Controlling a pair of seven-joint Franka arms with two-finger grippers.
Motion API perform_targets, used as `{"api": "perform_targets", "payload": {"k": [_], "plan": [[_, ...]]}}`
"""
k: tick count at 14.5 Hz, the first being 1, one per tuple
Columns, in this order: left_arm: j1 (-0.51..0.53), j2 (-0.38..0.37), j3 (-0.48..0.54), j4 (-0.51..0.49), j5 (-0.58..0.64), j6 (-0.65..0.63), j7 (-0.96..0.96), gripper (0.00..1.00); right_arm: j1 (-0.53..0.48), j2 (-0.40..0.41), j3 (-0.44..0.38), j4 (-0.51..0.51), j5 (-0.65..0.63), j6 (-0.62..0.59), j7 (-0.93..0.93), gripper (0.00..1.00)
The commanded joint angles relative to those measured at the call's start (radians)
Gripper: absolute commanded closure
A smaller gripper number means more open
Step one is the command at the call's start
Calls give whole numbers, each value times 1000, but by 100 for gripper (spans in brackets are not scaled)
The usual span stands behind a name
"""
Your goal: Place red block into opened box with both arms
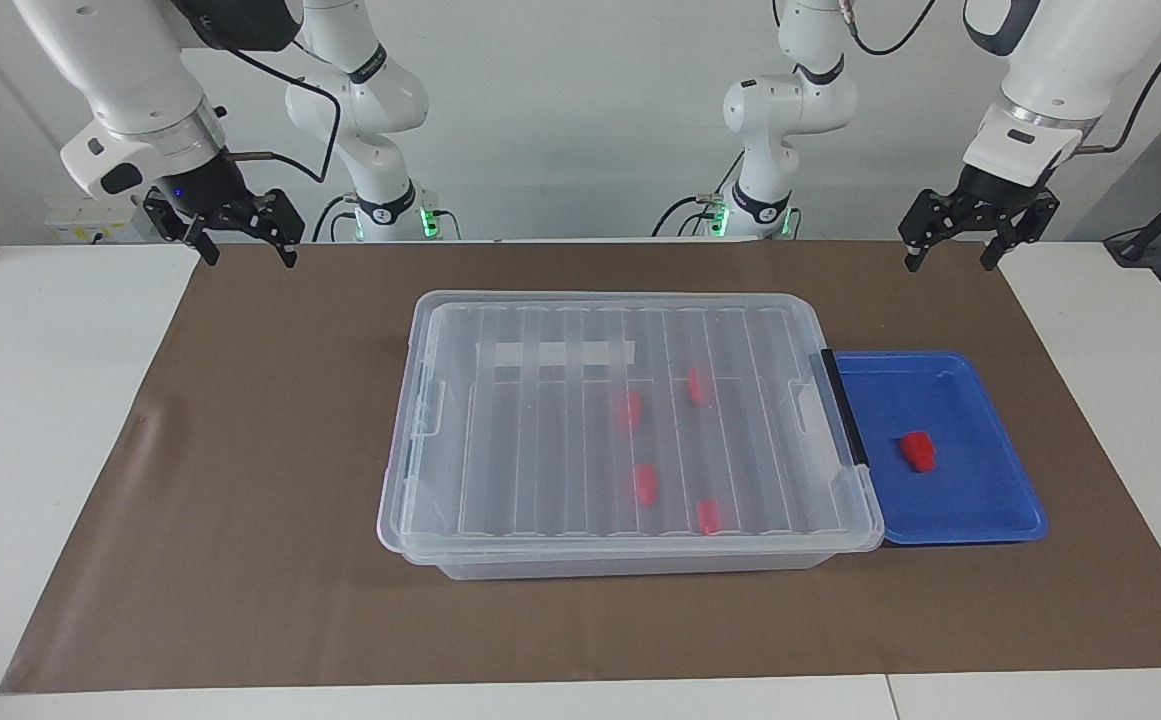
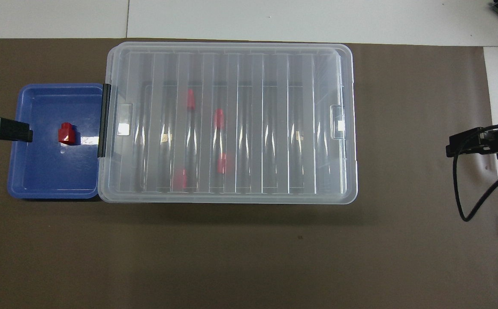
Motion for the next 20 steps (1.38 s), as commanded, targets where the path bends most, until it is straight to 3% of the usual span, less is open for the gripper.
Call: {"api": "perform_targets", "payload": {"k": [1,5,8,13,20], "plan": [[-11,-16,10,-19,-9,19,-13,0,-11,0,6,0,15,12,-20,0],[-11,-16,10,-20,-9,19,-13,0,-11,-5,7,-20,15,36,-20,0],[-11,-16,10,-20,-9,19,-13,0,-3,-20,9,-117,16,249,-24,0],[-10,-17,10,-28,-9,28,-12,0,81,131,18,-114,41,484,6,0],[-5,-25,10,-42,-9,42,-10,0,132,282,27,-109,90,665,29,0]]}}
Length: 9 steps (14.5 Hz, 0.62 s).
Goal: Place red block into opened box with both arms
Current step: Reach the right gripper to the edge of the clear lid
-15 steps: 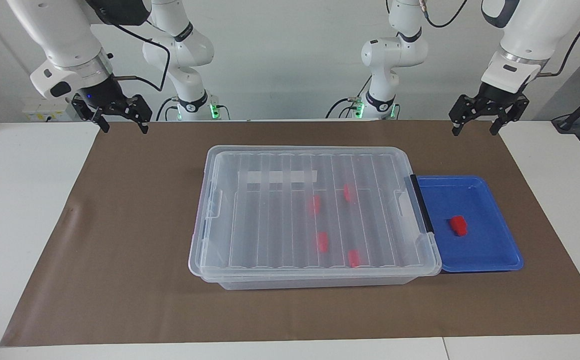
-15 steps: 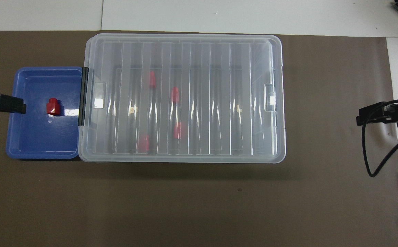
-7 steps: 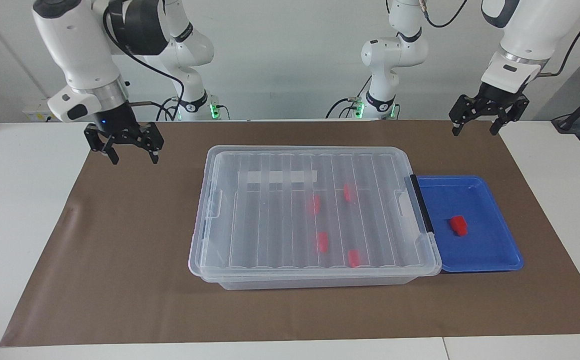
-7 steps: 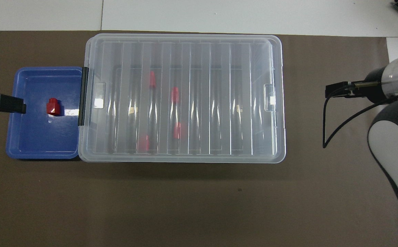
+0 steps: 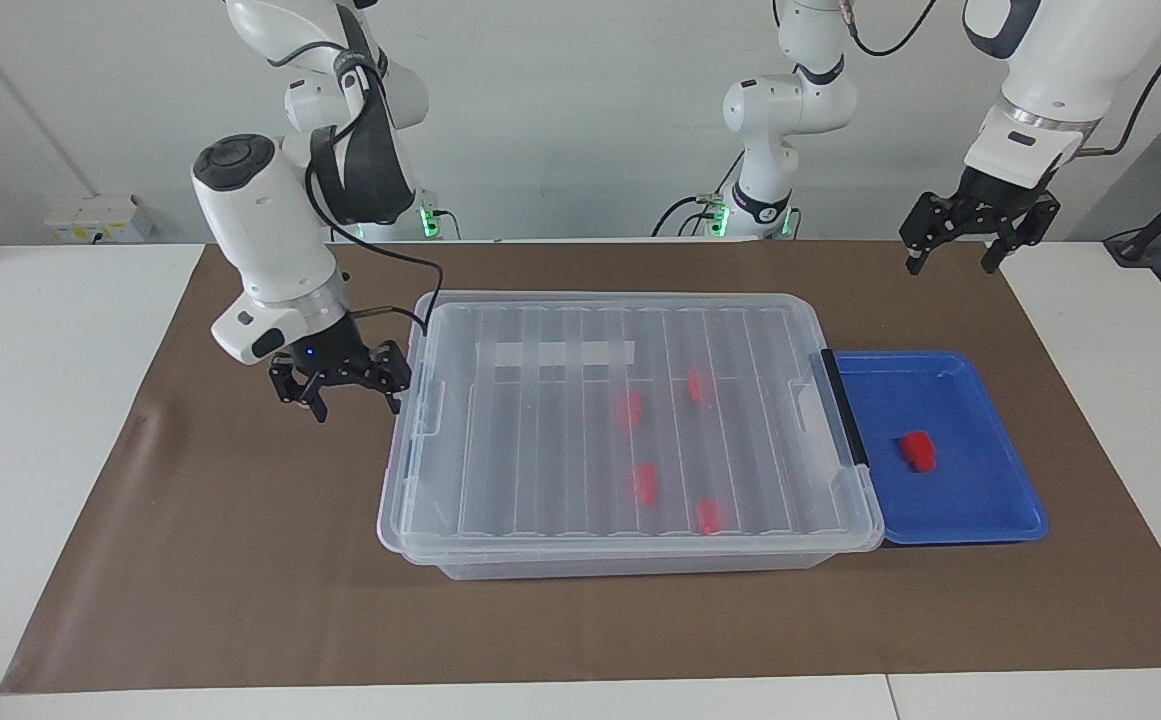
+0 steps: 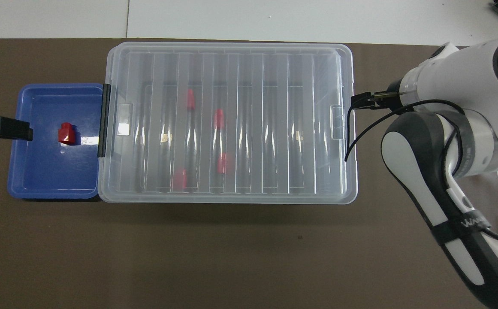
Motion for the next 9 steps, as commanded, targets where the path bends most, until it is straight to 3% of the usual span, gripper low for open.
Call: {"api": "perform_targets", "payload": {"k": [1,9], "plan": [[-5,-25,8,-34,-9,25,-10,0,5,40,9,7,16,54,13,0],[-5,-36,8,-59,-9,52,-10,0,-7,54,5,4,-23,37,1,0]]}}
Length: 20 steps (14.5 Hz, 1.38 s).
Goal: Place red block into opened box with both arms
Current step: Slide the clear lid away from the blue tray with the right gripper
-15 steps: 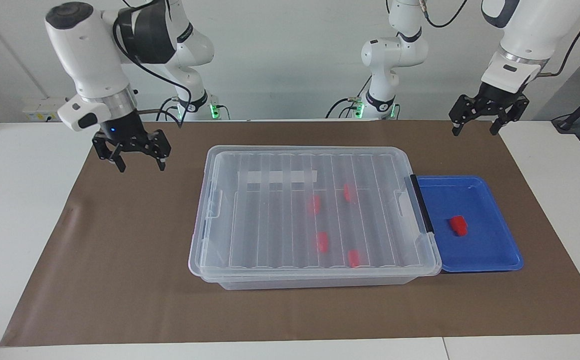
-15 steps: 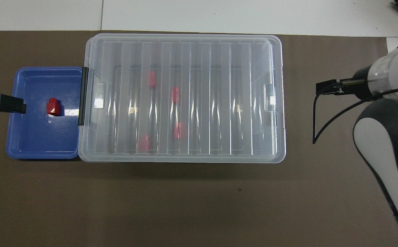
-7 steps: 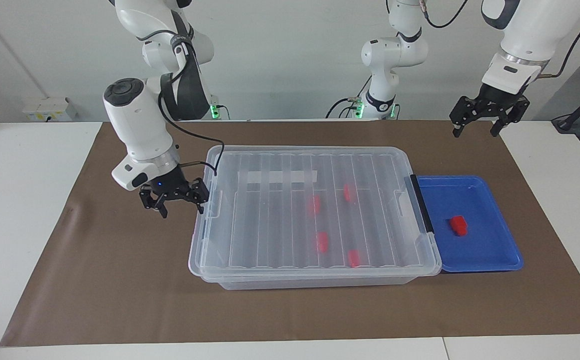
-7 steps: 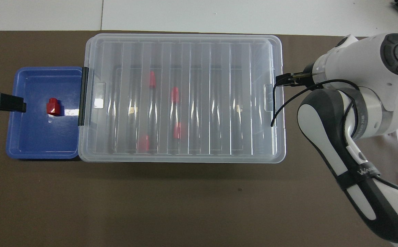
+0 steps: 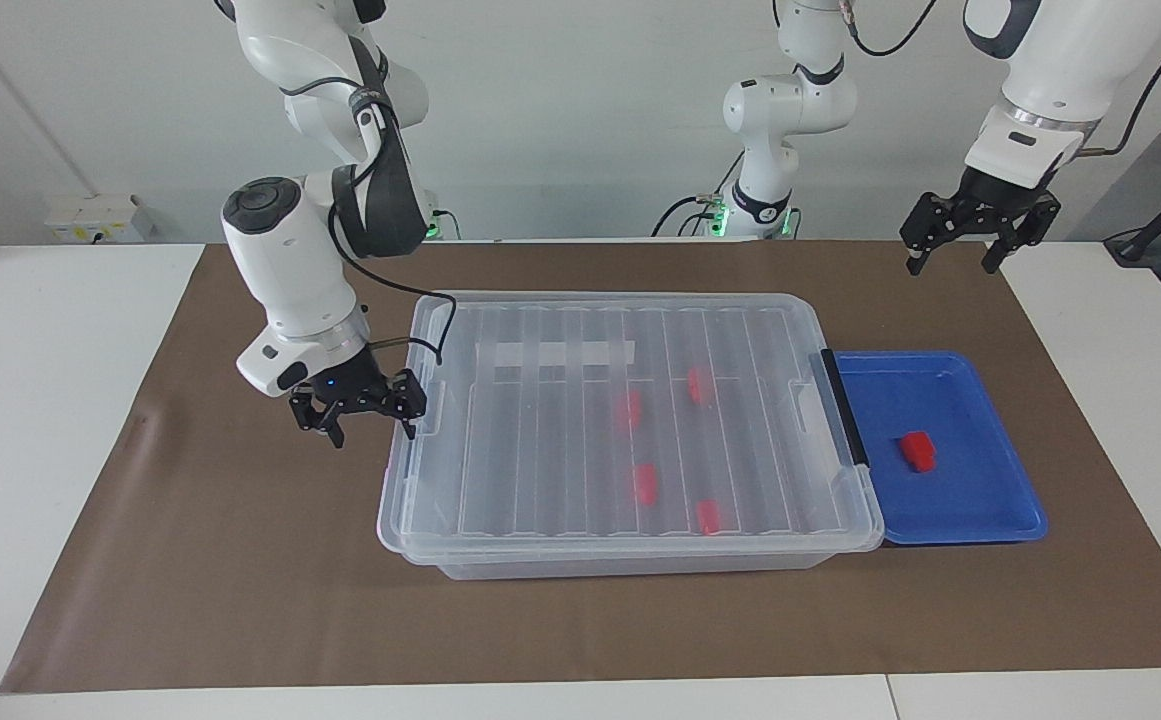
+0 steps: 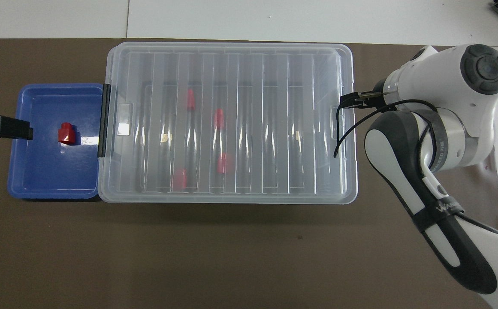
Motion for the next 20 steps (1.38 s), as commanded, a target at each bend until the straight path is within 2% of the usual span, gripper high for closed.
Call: {"api": "perform_targets", "payload": {"k": [1,6,10,14,20], "plan": [[-5,-36,7,-57,-9,40,-10,0,-18,4,2,7,-37,-11,1,0],[-1,-37,7,-66,-9,58,-7,0,-37,4,0,22,-107,-46,1,0],[2,-72,9,-160,-9,161,-2,0,-63,3,-1,24,-136,-63,-2,0],[5,-66,13,-177,-9,201,-1,0,-100,-2,-1,42,-155,-101,-54,0],[38,-60,15,-280,-7,353,7,0,-152,-10,-4,45,-155,-141,-184,0]]}}
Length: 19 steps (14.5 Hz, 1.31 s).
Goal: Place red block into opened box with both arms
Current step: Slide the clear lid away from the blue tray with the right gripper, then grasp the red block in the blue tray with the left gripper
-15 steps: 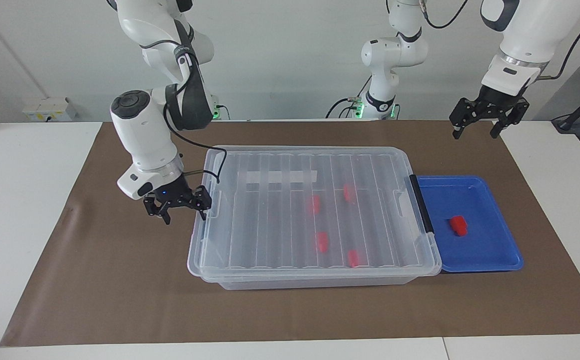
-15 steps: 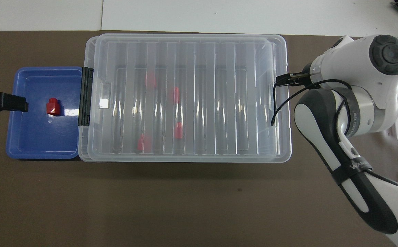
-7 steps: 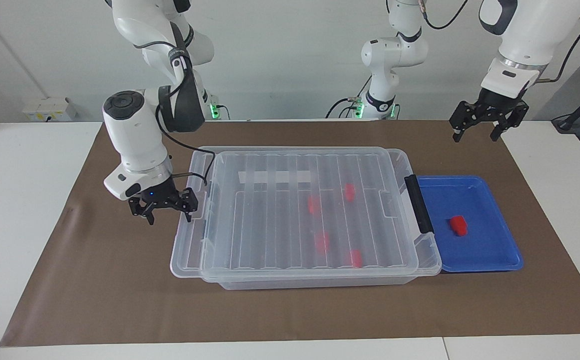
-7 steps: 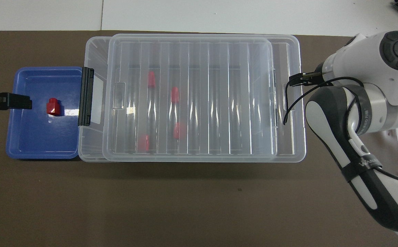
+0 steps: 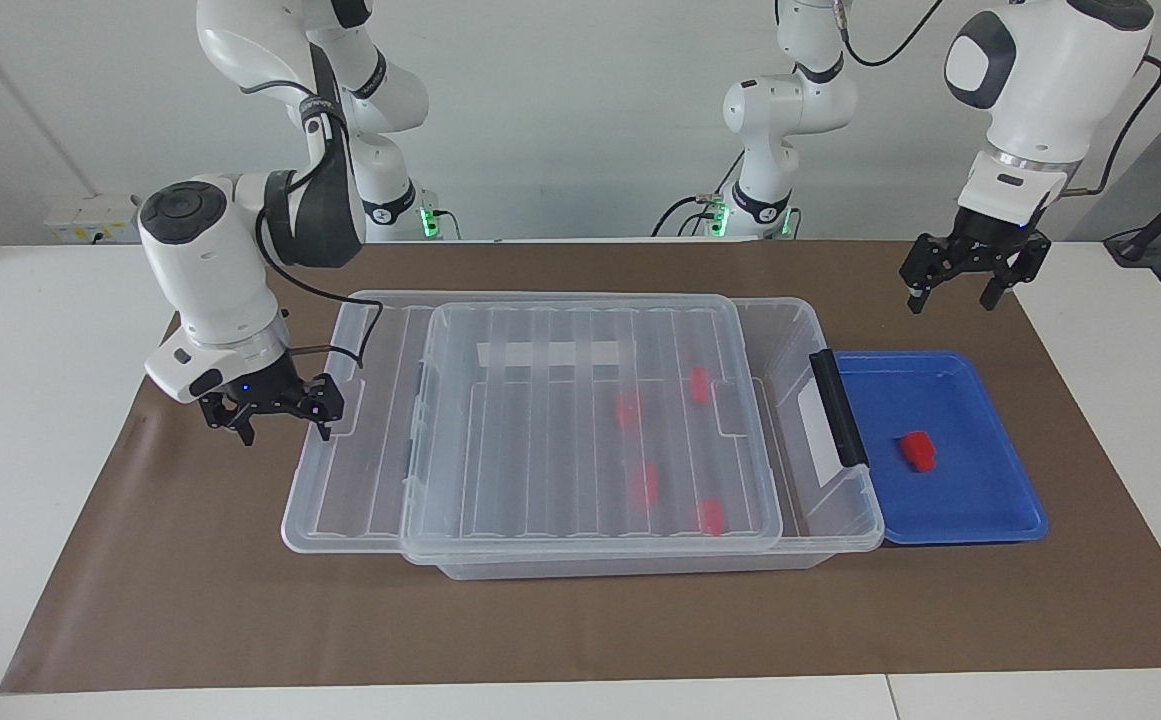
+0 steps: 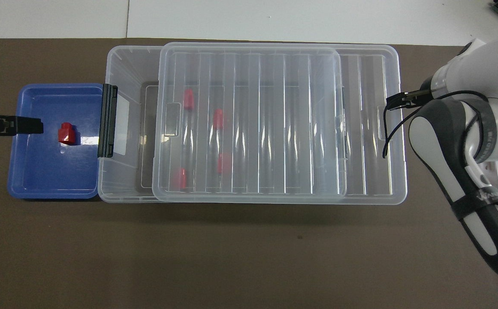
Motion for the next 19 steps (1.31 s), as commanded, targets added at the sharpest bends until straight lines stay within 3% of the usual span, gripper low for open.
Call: {"api": "perform_targets", "payload": {"k": [1,6,8,12,19], "plan": [[22,-23,-4,-79,-8,86,11,0,-37,-13,5,5,-22,-36,-65,0],[54,37,-4,-160,-8,222,22,0,-66,-14,5,3,-22,-53,-128,0],[58,95,-4,-162,-8,266,22,0,-78,-14,5,3,-22,-59,-166,0],[75,157,-4,-240,-8,435,15,0,-103,-16,7,2,-21,-64,-251,0],[103,292,-4,-246,-8,547,10,0,-136,-16,5,3,-21,-62,-309,0]]}}
